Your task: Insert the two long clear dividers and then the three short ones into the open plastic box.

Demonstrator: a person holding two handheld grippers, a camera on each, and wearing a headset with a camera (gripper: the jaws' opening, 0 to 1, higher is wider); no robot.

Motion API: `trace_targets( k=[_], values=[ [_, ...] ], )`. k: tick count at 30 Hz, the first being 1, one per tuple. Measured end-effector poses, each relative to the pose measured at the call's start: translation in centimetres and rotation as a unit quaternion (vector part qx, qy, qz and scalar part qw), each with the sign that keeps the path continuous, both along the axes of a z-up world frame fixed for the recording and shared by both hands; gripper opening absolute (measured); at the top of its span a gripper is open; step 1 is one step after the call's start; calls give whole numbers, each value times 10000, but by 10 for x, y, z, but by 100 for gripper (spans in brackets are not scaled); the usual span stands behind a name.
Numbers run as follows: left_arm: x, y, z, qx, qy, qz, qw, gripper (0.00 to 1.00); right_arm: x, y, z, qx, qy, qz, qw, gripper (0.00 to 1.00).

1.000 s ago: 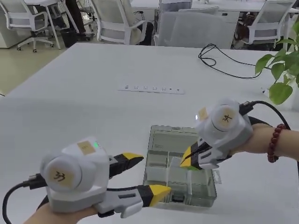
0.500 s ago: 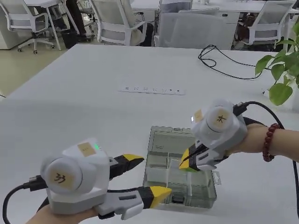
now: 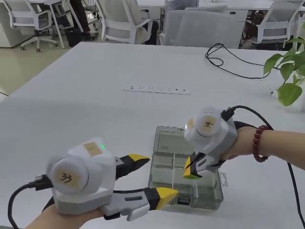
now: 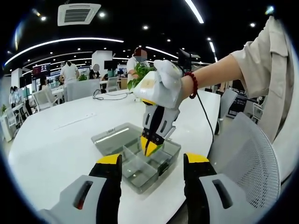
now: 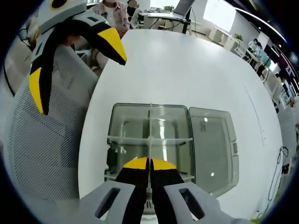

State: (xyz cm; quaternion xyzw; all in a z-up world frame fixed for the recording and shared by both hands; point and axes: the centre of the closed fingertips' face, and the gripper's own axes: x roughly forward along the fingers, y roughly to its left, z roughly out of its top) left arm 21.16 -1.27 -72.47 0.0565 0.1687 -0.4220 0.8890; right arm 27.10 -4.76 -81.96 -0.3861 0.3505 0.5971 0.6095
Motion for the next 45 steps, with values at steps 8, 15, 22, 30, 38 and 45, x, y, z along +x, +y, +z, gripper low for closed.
trace_targets(
  k=[8, 15, 22, 30, 38, 45],
  values=[
    [1, 2, -1, -5, 4, 20, 10000, 53, -1, 0, -3, -126, 44, -11, 9999, 2],
    [2, 1, -3, -19, 24, 25, 10000, 53, -1, 0, -7, -404, 61, 22, 9992, 2],
    [3, 2, -3, -26, 22, 34, 10000, 53, -1, 0, -10, -703, 28, 33, 9975, 2],
    [3, 3, -1, -15, 2, 46, 10000, 54, 0, -1, -9, -673, 77, -154, 9976, 3],
    [3, 4, 0, -4, -3, 70, 10000, 58, -3, 4, -4, -235, 173, -306, 9991, 8],
    [3, 4, 0, -14, 16, 122, 9999, 64, -8, 7, 8, -2, 114, -265, 9996, 17]
  ],
)
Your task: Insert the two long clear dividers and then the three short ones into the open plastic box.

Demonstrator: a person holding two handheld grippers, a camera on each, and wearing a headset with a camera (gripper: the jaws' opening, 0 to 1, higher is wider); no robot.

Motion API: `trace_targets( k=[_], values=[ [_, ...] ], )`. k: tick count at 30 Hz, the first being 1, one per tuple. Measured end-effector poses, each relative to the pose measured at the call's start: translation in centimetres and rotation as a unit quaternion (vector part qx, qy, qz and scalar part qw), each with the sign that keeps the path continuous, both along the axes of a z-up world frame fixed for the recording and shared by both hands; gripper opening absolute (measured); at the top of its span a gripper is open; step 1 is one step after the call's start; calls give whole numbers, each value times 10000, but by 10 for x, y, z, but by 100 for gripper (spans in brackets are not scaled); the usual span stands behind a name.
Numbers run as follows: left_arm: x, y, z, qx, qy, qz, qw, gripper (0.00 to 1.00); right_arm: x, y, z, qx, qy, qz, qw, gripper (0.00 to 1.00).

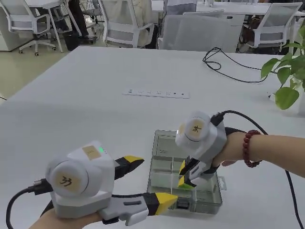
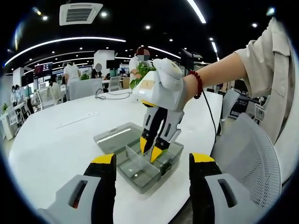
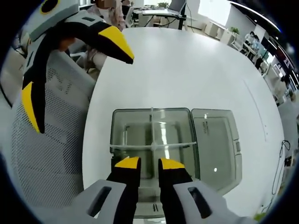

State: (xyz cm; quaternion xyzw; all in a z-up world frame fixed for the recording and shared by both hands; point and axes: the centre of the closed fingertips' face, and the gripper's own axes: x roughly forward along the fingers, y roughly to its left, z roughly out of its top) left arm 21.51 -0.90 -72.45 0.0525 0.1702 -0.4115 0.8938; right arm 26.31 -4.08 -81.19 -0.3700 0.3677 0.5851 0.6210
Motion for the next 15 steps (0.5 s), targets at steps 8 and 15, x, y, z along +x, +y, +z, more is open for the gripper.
trace_targets(
  k=[8, 15],
  values=[
    [1, 0, 1, -45, -8, 95, 9999, 71, -7, -5, 16, 266, 27, 15, 9996, 29],
    [2, -1, 2, -53, -16, 132, 9999, 75, -10, -20, 21, 390, 47, -84, 9992, 35]
  ],
)
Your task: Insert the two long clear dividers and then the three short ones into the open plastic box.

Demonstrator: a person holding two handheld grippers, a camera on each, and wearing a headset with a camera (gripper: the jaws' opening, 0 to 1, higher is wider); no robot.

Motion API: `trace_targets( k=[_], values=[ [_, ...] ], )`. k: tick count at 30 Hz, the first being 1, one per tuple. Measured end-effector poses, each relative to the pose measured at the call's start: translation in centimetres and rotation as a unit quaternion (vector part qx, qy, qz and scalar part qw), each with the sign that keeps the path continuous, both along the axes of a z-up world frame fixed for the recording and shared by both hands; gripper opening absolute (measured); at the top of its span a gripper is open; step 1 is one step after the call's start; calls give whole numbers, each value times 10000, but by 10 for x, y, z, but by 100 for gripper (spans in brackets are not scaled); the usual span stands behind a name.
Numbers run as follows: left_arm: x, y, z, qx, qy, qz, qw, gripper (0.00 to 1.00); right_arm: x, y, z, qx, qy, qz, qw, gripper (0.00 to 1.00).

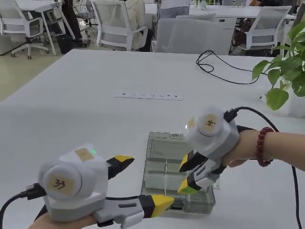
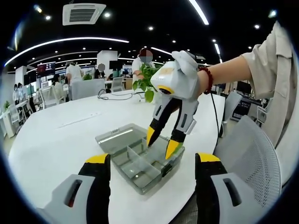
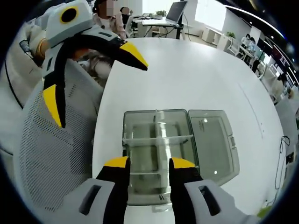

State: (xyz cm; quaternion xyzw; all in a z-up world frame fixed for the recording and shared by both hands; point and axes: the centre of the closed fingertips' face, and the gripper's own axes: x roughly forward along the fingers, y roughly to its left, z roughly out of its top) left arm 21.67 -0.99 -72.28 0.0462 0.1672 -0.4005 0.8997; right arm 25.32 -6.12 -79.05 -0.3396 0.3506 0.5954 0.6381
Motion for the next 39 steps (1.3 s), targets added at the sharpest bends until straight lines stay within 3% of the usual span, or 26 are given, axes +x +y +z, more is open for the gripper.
trace_targets(
  k=[8, 12, 19, 39],
  values=[
    [-1, -2, -1, 29, -13, 19, 10000, 80, -3, -22, 5, 121, -6, -125, 9998, 42],
    [-1, -5, 3, -85, -42, 25, 10000, 81, -2, -34, 3, 113, -36, -167, 9998, 43],
    [1, -5, 2, 36, -77, 46, 10000, 82, -1, -54, 2, 175, -29, -306, 9994, 46],
    [2, -2, -6, 151, 34, 200, 9997, 96, 9, -152, -11, -106, -70, -967, 9952, 51]
  ],
)
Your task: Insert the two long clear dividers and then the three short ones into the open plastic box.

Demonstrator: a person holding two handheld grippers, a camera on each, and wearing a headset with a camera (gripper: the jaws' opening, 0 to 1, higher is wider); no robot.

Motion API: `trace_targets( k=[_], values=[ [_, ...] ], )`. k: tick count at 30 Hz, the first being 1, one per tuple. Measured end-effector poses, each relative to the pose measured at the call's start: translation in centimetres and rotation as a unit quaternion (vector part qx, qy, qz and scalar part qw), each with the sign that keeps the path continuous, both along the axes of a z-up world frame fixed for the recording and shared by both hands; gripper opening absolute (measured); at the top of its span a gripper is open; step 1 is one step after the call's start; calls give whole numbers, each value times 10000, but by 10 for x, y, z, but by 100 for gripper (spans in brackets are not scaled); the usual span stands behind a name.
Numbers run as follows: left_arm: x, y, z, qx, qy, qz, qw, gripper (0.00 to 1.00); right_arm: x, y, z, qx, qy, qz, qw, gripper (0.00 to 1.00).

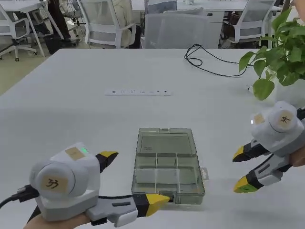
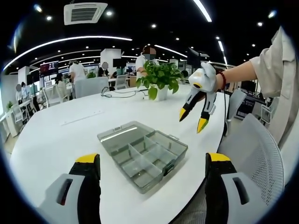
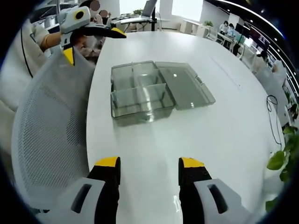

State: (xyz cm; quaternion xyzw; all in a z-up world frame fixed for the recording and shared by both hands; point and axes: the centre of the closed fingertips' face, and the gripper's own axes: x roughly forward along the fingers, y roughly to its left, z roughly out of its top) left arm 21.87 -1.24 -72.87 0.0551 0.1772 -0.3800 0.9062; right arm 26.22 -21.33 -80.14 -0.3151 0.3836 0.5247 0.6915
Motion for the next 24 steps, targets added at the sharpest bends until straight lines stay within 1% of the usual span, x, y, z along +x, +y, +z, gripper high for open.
trace_targets(
  k=[1, 4, 7, 11, 12, 14, 18, 21, 24],
  values=[
    [0, 0, 0, 8, 0, 9, 10000, 96, 0, -6, -1, -23, 24, -55, 10000, 51],
    [0, 0, -1, 29, 5, 14, 10000, 98, -2, -15, -3, -92, 14, -91, 9999, 52],
    [1, -1, -3, 56, 9, 34, 10000, 98, -5, -25, -6, -161, 63, -178, 9997, 52],
    [1, -2, -4, 127, -1, 79, 9999, 99, -9, -37, -10, -288, 112, -162, 9994, 52],
    [2, -2, -5, 143, 14, 97, 9998, 99, -10, -41, -13, -367, 124, -149, 9991, 52],
    [2, -1, -5, 162, 4, 127, 9998, 98, -12, -47, -16, -442, 157, -147, 9988, 52],
    [3, 0, -4, 187, 4, 200, 9996, 98, -12, -59, -20, -557, 183, -131, 9982, 52],
    [2, 1, -6, 274, 8, 207, 9994, 97, -11, -68, -23, -673, 180, -91, 9975, 51],
    [2, 1, -6, 297, 6, 221, 9993, 96, -10, -75, -26, -779, 184, -72, 9968, 51]
  ],
)
